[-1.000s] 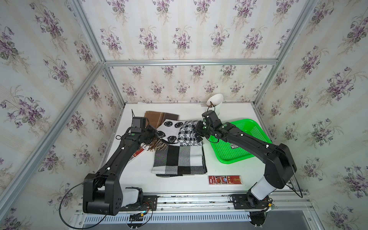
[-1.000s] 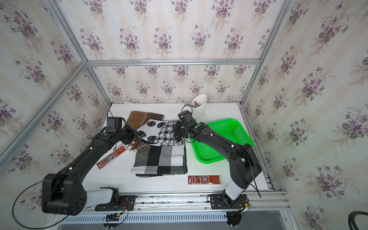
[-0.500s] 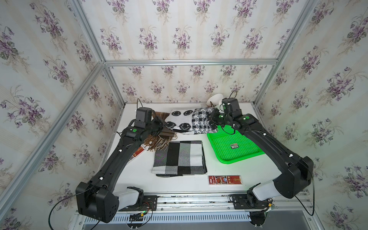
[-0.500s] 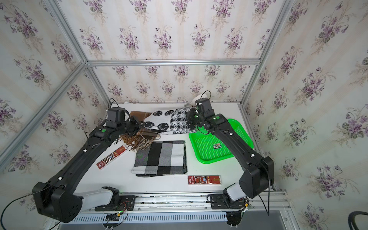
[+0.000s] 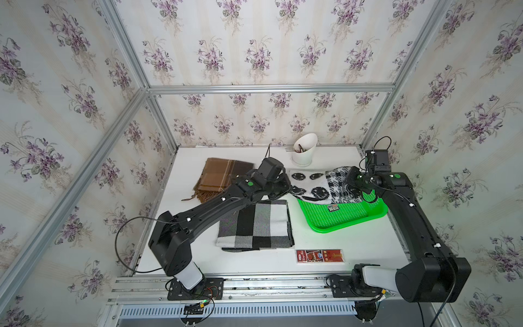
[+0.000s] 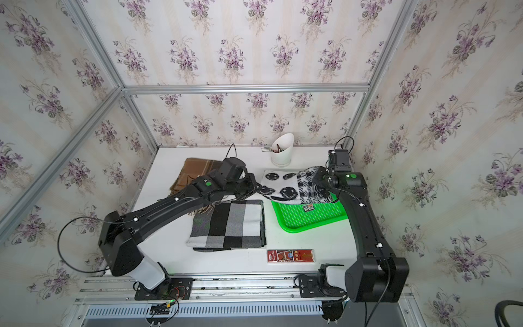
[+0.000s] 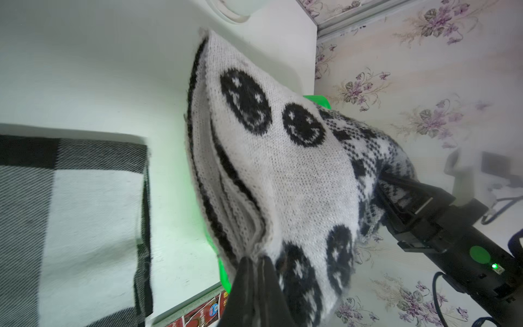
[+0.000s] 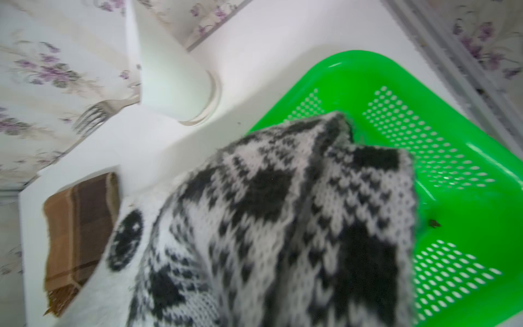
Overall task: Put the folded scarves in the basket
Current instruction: Place the scarf in the basket.
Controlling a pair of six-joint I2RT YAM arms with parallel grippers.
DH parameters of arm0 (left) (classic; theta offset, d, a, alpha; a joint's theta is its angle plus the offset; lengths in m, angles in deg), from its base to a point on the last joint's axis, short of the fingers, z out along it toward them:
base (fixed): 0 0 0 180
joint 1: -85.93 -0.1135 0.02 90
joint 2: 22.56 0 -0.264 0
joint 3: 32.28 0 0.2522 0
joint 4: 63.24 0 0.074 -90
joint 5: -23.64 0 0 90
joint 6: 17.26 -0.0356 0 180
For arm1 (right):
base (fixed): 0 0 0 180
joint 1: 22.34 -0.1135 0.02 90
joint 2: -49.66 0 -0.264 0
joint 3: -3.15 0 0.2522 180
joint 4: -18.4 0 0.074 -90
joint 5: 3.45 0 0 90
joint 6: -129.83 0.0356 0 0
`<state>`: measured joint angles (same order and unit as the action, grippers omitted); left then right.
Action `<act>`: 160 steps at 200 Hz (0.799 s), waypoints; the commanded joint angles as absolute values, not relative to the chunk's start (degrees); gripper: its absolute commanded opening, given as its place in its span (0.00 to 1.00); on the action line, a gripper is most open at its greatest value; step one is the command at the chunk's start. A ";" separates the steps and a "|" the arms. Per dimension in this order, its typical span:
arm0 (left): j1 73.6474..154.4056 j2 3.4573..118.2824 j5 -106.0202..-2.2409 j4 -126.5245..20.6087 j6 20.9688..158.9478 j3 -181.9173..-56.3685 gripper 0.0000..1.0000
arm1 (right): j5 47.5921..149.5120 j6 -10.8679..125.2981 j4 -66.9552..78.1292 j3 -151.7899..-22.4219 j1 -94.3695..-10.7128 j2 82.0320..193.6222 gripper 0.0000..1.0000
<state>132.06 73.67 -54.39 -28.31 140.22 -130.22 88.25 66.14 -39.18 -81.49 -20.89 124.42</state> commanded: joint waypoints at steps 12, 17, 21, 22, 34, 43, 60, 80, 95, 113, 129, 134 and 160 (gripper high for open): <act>135.32 78.47 -57.73 -27.91 138.77 -137.65 0.00 | 85.26 64.74 -35.09 -82.99 -17.06 127.85 0.00; 135.69 78.95 -57.75 -27.65 138.74 -138.30 0.00 | 85.09 64.95 -34.98 -83.76 -16.83 128.56 0.00; 136.03 79.22 -57.66 -27.59 138.74 -138.77 0.00 | 84.76 64.97 -34.87 -84.36 -16.72 129.27 0.00; 136.03 79.26 -57.66 -27.59 138.74 -138.90 0.00 | 84.60 64.97 -34.81 -84.49 -16.72 129.41 0.00; 136.95 79.89 -57.40 -27.05 138.90 -139.75 0.00 | 83.55 64.96 -35.04 -86.36 -16.54 131.38 0.00; 137.62 80.26 -57.32 -26.50 138.91 -140.07 0.00 | 83.31 64.67 -35.34 -87.64 -16.45 132.99 0.00; 138.63 80.62 -56.49 -27.03 139.53 -139.00 0.00 | 82.22 63.73 -36.53 -89.41 -16.45 135.52 0.00; 139.85 81.27 -55.53 -27.89 140.19 -137.08 0.00 | 80.91 63.36 -36.32 -87.82 -16.36 135.82 0.00; 140.63 82.45 -54.84 -28.14 140.17 -136.62 0.00 | 80.28 63.39 -34.83 -84.59 -16.36 134.83 0.00; 141.10 84.87 -53.21 -28.54 140.35 -136.80 0.00 | 76.78 63.07 -33.83 -81.56 -16.36 134.83 0.00; 141.36 86.68 -51.76 -29.19 141.06 -136.97 0.00 | 75.06 63.10 -33.44 -80.67 -16.20 135.69 0.00; 141.51 87.17 -51.31 -29.35 141.34 -137.03 0.00 | 74.90 63.18 -33.36 -80.66 -16.19 135.93 0.00; 142.43 89.05 -50.97 -29.03 141.93 -138.12 0.00 | 74.15 63.82 -33.66 -81.81 -16.19 138.58 0.00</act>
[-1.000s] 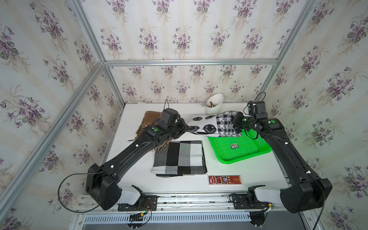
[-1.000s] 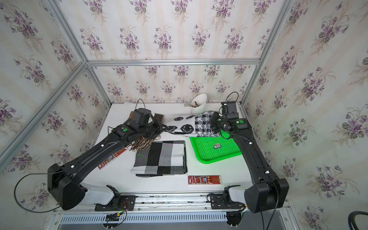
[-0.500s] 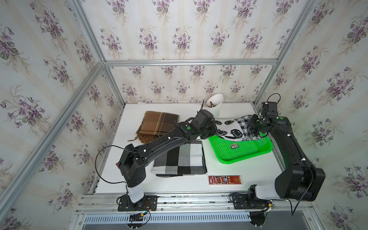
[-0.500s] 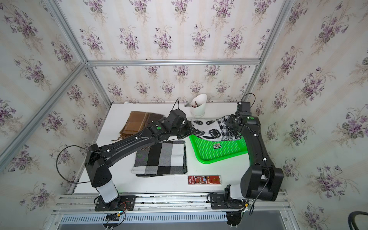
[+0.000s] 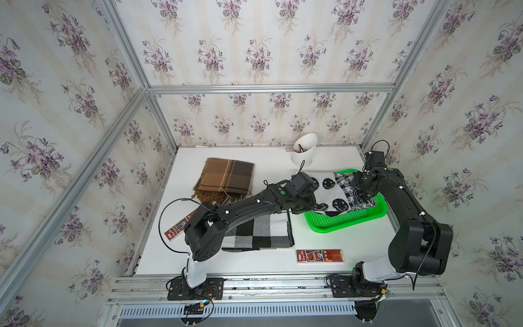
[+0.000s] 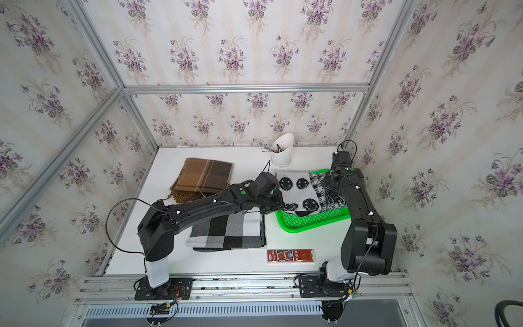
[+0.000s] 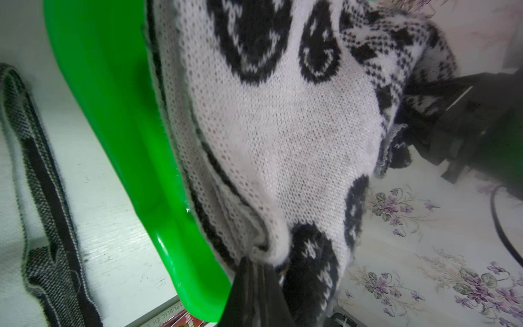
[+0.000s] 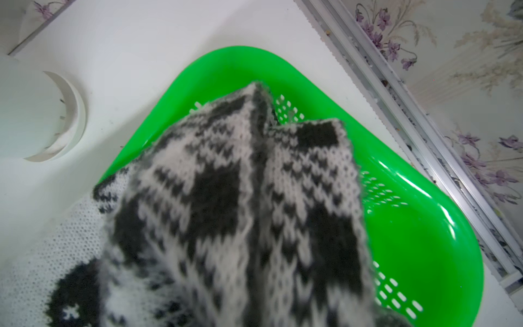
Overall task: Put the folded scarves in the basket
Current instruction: Place the scarf in the basket.
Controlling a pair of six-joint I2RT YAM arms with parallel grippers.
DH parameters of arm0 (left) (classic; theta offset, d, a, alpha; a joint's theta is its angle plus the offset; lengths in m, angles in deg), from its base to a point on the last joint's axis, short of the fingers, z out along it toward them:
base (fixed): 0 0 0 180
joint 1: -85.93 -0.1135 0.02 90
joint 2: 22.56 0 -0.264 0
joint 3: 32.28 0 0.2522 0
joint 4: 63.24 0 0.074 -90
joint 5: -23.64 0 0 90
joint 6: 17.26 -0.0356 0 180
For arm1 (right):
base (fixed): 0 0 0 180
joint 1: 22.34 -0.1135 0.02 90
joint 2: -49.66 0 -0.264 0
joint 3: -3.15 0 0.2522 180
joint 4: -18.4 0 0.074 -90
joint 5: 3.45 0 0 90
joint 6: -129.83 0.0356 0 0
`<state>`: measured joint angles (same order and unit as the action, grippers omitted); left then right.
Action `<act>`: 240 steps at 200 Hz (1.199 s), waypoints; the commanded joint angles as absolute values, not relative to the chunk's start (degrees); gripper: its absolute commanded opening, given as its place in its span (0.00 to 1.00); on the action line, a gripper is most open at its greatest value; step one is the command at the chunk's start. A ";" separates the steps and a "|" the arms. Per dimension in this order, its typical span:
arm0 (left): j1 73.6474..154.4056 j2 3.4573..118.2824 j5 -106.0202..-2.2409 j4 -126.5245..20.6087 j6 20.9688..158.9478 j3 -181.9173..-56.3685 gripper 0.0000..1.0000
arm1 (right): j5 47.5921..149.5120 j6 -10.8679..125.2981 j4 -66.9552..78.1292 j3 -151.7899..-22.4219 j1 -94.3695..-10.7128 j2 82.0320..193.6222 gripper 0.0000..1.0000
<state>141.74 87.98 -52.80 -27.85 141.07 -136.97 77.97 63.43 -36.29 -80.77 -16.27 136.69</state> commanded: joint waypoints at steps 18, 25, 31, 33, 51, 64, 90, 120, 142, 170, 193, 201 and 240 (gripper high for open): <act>142.84 90.08 -50.64 -28.56 142.01 -139.15 0.00 | 73.67 63.74 -34.18 -82.72 -16.19 140.84 0.00; 143.00 90.72 -50.48 -28.28 142.00 -139.68 0.00 | 73.50 63.74 -34.11 -82.90 -16.19 141.43 0.00; 143.14 91.22 -50.39 -27.69 141.91 -140.28 0.00 | 73.67 63.74 -33.94 -82.99 -16.19 141.99 0.00; 143.14 91.56 -50.37 -27.51 141.91 -140.44 0.00 | 73.73 63.74 -33.88 -83.03 -16.23 142.20 0.00; 143.23 93.24 -49.57 -26.84 142.34 -141.31 0.00 | 74.50 63.90 -34.03 -83.52 -16.19 144.05 0.00; 143.40 93.97 -49.15 -27.09 142.60 -141.64 0.00 | 74.33 64.09 -34.02 -83.49 -16.12 144.88 0.00; 143.47 95.24 -51.35 -24.44 141.20 -143.22 0.00 | 74.91 64.08 -33.31 -83.36 -16.10 145.92 0.00; 143.36 96.38 -51.71 -23.28 140.34 -144.41 0.00 | 73.90 63.98 -33.75 -84.25 -16.11 147.19 0.00; 143.54 97.01 -51.25 -22.20 140.47 -144.47 0.00 | 72.22 64.41 -34.59 -84.44 -16.10 147.33 0.13; 143.54 96.52 -51.52 -21.33 141.09 -143.27 0.31 | 69.31 65.62 -34.90 -84.36 -16.10 144.32 0.53; 143.52 94.76 -54.22 -18.98 140.72 -143.23 0.74 | 67.41 66.64 -34.96 -85.20 -16.10 140.71 0.97; 143.50 94.00 -54.92 -18.42 140.52 -143.03 0.76 | 66.62 67.00 -35.09 -85.57 -16.10 139.48 0.99; 143.48 89.12 -59.79 -17.93 138.23 -142.76 0.75 | 65.62 68.29 -33.65 -86.09 -16.10 133.30 0.81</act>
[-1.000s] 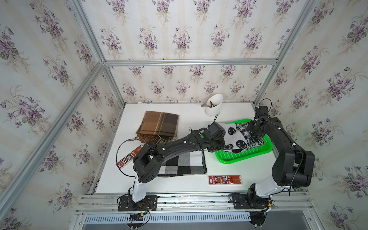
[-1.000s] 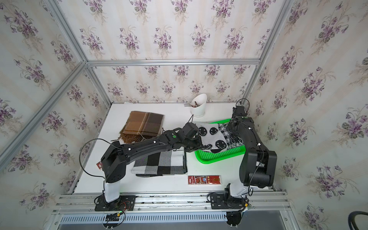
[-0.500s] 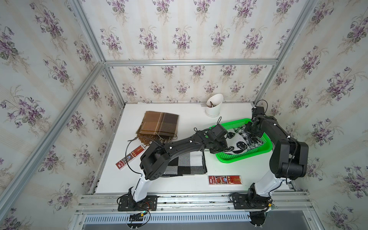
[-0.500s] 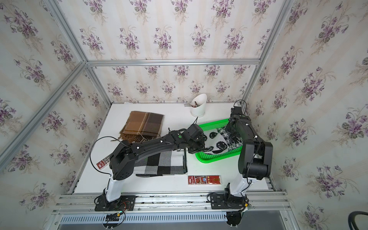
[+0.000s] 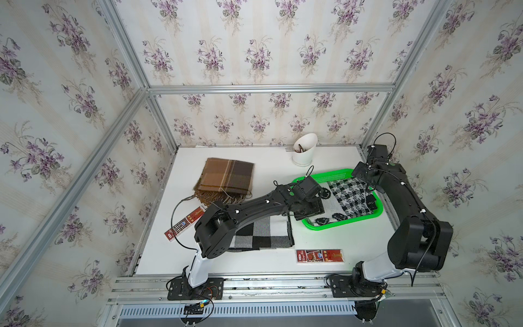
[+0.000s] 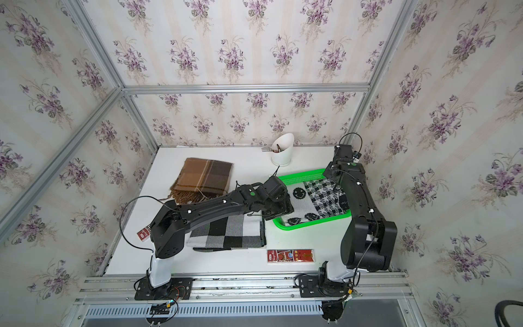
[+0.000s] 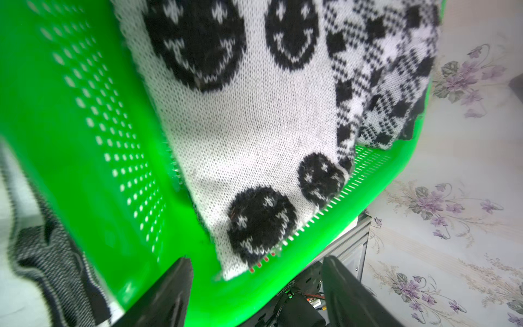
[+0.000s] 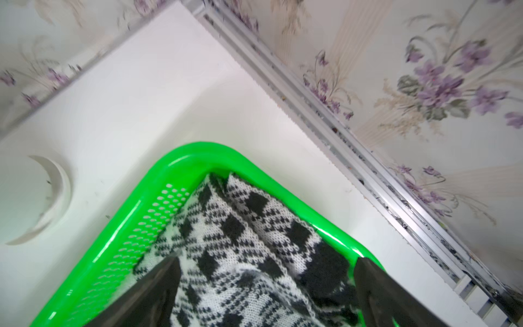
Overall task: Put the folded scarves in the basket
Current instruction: Place the scarf in the basket, then adjust the basket at the center of the board.
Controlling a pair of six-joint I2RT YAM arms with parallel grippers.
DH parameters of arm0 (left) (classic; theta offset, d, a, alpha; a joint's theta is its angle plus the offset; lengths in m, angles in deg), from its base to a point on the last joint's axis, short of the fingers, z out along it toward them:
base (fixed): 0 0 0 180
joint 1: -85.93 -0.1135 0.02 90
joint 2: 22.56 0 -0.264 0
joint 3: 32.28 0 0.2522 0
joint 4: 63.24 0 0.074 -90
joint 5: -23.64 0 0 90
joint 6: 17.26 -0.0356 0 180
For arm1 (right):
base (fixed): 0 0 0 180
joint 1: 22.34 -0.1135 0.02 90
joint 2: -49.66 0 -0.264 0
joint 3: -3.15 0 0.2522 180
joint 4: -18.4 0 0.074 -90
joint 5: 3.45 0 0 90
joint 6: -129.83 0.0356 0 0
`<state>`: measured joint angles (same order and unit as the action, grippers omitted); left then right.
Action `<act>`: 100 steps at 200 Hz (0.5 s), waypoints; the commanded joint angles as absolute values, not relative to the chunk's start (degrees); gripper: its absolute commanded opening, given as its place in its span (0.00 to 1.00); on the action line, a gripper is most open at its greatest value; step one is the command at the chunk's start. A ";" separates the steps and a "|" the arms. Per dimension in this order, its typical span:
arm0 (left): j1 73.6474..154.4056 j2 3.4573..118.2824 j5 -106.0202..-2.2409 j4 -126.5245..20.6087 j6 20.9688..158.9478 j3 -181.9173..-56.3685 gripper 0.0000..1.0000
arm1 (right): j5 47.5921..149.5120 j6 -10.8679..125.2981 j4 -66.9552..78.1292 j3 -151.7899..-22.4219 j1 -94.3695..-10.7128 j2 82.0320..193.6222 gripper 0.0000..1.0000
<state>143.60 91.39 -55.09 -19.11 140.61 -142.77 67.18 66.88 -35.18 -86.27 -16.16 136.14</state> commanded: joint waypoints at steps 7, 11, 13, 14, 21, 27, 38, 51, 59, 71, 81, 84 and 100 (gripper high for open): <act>143.31 89.21 -59.66 -18.55 137.41 -143.24 0.73 | 66.82 68.27 -32.93 -85.65 -16.10 132.30 0.71; 143.18 89.66 -59.18 -18.58 137.03 -143.94 0.71 | 67.64 68.30 -32.61 -85.39 -16.10 131.86 0.65; 143.15 90.03 -58.83 -18.44 136.91 -144.39 0.70 | 68.36 68.26 -32.50 -85.14 -16.10 131.60 0.60; 143.10 90.20 -58.68 -18.36 136.86 -144.65 0.70 | 68.36 68.26 -32.50 -85.14 -16.10 131.60 0.60; 142.82 91.81 -57.35 -17.66 136.48 -146.64 0.68 | 70.31 68.39 -32.50 -84.55 -16.13 131.15 0.48; 142.61 93.31 -56.09 -17.45 136.17 -148.39 0.67 | 71.70 68.33 -32.38 -84.10 -16.18 131.05 0.42; 142.44 96.53 -53.96 -17.25 135.80 -152.13 0.64 | 74.98 67.87 -31.89 -82.33 -16.19 131.09 0.31; 142.44 100.45 -52.94 -16.31 135.35 -157.34 0.62 | 78.10 67.22 -30.80 -80.27 -16.19 131.72 0.27; 142.38 103.08 -52.60 -15.48 135.15 -160.88 0.61 | 79.80 66.59 -30.51 -79.55 -16.19 132.95 0.22; 142.25 106.90 -52.30 -13.94 134.87 -166.05 0.60 | 81.61 66.11 -30.17 -79.69 -16.19 134.83 0.20; 141.93 110.03 -51.46 -12.37 134.95 -169.85 0.60 | 82.92 65.92 -29.69 -80.02 -16.19 136.72 0.19; 141.89 110.79 -51.26 -12.04 135.11 -170.85 0.60 | 83.01 66.05 -29.60 -80.12 -16.12 137.26 0.19; 141.51 113.84 -51.14 -10.80 135.56 -173.88 0.60 | 82.62 67.20 -29.20 -80.44 -15.47 140.55 0.18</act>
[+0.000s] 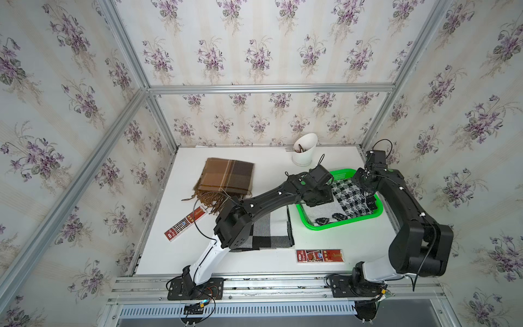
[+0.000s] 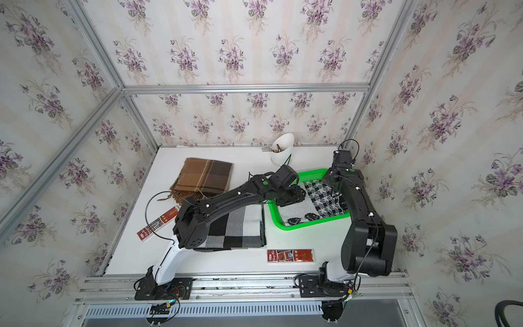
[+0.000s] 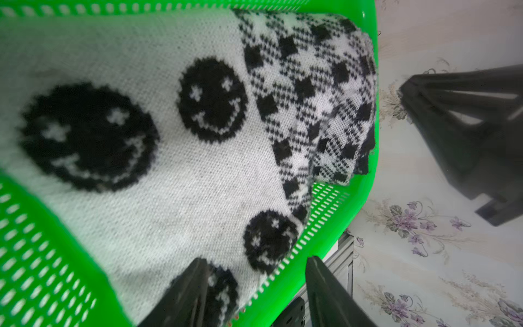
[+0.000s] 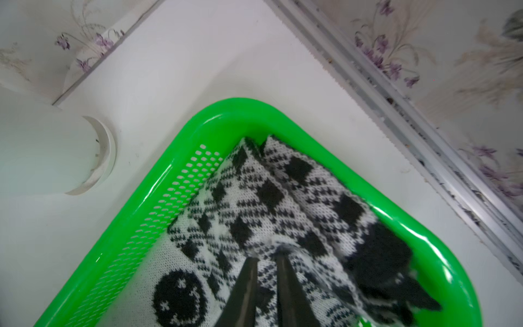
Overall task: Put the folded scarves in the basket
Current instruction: Adjust the basket at the center of the board.
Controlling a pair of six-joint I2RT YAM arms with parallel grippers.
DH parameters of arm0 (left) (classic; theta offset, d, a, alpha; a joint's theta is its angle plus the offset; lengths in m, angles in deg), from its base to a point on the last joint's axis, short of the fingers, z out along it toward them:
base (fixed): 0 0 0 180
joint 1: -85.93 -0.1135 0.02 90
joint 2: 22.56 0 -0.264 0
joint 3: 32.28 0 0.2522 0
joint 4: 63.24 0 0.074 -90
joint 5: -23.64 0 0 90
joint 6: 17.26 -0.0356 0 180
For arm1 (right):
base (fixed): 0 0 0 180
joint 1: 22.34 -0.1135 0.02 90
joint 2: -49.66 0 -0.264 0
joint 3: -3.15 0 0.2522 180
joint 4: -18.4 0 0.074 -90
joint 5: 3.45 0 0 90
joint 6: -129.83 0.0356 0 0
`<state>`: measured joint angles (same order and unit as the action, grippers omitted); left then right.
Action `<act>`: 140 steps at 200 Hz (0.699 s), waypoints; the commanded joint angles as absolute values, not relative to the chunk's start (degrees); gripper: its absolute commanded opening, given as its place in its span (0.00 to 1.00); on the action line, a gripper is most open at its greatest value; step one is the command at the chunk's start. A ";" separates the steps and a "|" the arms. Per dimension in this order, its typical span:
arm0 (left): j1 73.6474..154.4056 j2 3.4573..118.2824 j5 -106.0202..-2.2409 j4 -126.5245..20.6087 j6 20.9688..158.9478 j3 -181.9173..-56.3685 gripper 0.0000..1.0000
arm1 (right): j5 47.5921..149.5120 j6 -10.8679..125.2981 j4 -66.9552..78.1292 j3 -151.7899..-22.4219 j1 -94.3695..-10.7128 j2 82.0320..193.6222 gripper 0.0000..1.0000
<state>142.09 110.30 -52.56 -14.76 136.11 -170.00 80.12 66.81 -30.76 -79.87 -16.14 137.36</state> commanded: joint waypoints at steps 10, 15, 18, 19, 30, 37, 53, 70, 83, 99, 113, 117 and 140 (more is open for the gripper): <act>141.24 115.00 -51.16 -10.29 135.94 -174.21 0.60 | 81.15 68.02 -28.71 -80.21 -15.08 142.25 0.16; 140.98 115.35 -51.00 -10.28 136.24 -173.90 0.60 | 80.62 68.43 -28.32 -79.78 -14.84 142.90 0.16; 140.89 115.50 -50.96 -10.35 136.41 -173.59 0.60 | 80.58 68.64 -27.98 -79.52 -14.66 143.29 0.16; 140.83 115.55 -50.92 -10.40 136.48 -173.45 0.60 | 80.54 68.74 -27.93 -79.39 -14.54 143.36 0.16; 140.37 115.87 -50.65 -10.96 136.93 -171.82 0.60 | 80.33 70.19 -27.20 -78.16 -13.79 144.84 0.17; 139.98 116.02 -50.42 -11.40 137.38 -170.56 0.60 | 80.69 71.08 -26.90 -77.22 -13.39 145.83 0.17; 139.37 115.89 -50.59 -11.88 137.79 -168.03 0.60 | 81.16 73.17 -25.78 -75.13 -13.20 147.96 0.19; 138.55 115.70 -51.39 -11.72 137.79 -165.99 0.60 | 82.65 74.32 -23.95 -73.36 -13.20 149.67 0.20; 137.82 115.39 -52.07 -11.05 137.54 -164.75 0.60 | 83.04 74.74 -23.50 -72.78 -13.20 150.29 0.22; 136.72 114.65 -53.14 -10.94 137.35 -162.66 0.60 | 82.91 75.05 -23.41 -72.16 -13.20 149.96 0.24; 135.59 113.83 -53.85 -10.89 137.14 -160.75 0.61 | 83.97 75.58 -22.82 -70.98 -13.20 148.55 0.26; 135.22 113.49 -53.96 -11.11 137.14 -160.01 0.61 | 84.42 75.81 -22.71 -70.44 -13.28 148.04 0.26; 133.37 111.25 -54.85 -12.21 136.67 -156.13 0.61 | 86.06 77.28 -22.06 -67.63 -14.98 144.33 0.28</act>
